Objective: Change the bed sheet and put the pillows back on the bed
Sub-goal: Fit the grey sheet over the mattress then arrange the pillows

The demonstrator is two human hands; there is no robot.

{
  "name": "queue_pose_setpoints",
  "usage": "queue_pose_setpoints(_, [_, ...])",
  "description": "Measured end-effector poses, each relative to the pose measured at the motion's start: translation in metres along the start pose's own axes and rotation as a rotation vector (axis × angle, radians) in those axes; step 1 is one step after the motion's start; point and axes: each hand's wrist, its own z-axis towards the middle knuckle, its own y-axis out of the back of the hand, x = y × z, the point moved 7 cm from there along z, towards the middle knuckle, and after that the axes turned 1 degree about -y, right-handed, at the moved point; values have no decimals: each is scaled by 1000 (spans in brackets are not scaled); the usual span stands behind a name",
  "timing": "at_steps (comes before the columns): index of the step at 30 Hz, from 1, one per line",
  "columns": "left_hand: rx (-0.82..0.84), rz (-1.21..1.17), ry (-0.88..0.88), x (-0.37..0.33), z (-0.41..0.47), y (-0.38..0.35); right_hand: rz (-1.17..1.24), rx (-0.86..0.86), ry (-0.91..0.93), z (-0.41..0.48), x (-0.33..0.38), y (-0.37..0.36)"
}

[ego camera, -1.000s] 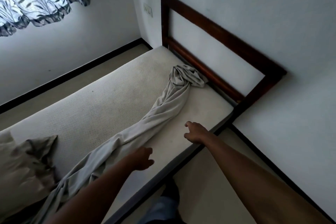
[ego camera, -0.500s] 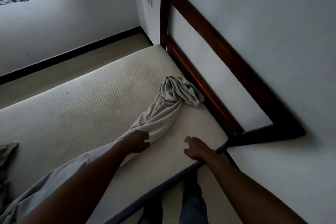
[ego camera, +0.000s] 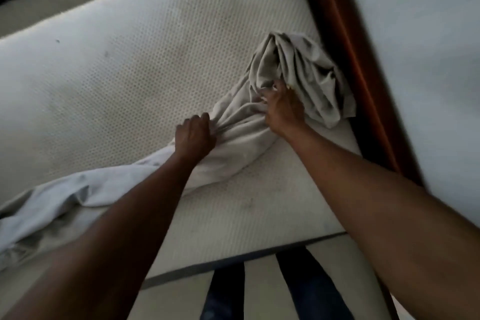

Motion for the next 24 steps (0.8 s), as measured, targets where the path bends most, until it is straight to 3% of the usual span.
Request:
queue_pose_setpoints(2, [-20, 22, 17, 4, 9, -13, 8, -102, 4, 5, -14, -2])
queue_pose_setpoints(7, [-197, -174, 94, 23, 0, 21, 382, -432, 4, -27, -30, 54])
queue_pose_setpoints(9, [-224, -281, 31, 24, -13, 37, 517, -545, -19, -56, -34, 87])
queue_pose_setpoints(11, [-156, -322, -81, 14, -23, 42, 612, -553, -40, -86, -34, 113])
queue_pose_setpoints(13, [-8, -284, -135, -1, -28, 28, 550, -347, -88, -105, -30, 108])
queue_pose_setpoints(16, [49, -239, -155, -17, -29, -3, 170, 310, -185, -145, -39, 41])
queue_pose_setpoints(18, [36, -145, -185, -22, -25, -24, 38, 750, -232, -192, -52, -13])
queue_pose_setpoints(21, [161, 15, -152, -19, -26, -51, -229, 1289, -209, -262, -72, -60])
queue_pose_setpoints(23, [58, 54, -221, -26, -40, -49, -272, 1440, -268, -281, -82, -68])
queue_pose_setpoints(24, [-31, 36, -278, -30, -51, -46, -197, 1415, -343, -278, -81, -67])
